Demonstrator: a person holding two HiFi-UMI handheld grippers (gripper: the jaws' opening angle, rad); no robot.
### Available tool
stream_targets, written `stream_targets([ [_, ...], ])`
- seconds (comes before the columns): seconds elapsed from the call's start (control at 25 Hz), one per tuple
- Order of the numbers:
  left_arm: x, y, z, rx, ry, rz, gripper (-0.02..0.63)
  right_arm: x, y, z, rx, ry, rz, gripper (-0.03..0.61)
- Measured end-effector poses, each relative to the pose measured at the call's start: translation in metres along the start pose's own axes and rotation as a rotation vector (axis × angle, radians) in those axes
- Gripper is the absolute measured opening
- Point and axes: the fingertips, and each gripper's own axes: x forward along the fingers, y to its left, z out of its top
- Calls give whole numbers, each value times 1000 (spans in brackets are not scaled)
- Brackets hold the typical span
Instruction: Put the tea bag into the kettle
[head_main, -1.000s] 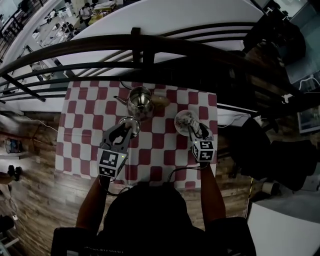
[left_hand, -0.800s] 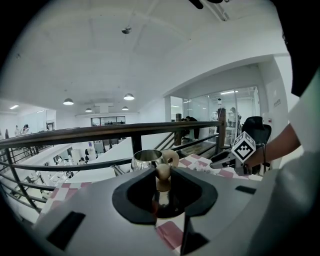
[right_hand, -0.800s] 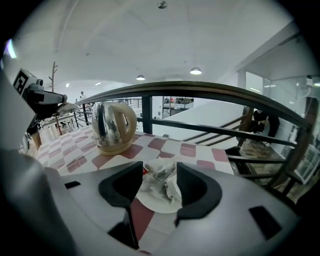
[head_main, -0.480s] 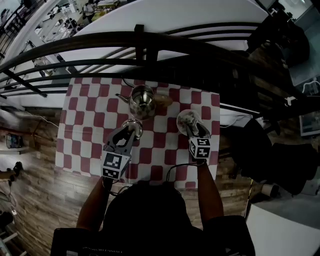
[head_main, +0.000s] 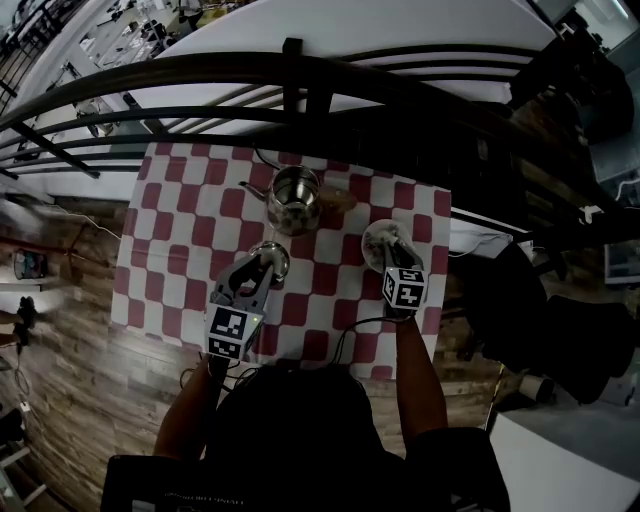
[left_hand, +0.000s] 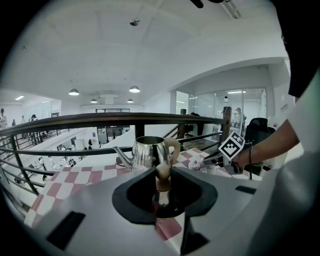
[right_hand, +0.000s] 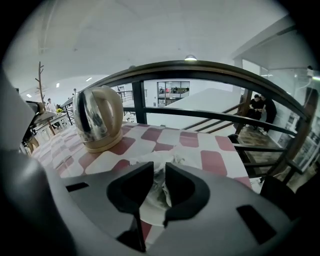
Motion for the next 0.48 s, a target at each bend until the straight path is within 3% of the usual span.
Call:
stream_targets([
  [0.12, -1, 1, -3, -8, 5, 7, 95, 5, -1, -3, -6, 19, 3, 31],
  [0.48, -8, 3, -4, -22, -10, 20, 95, -18, 8, 15, -26, -58, 19, 17],
])
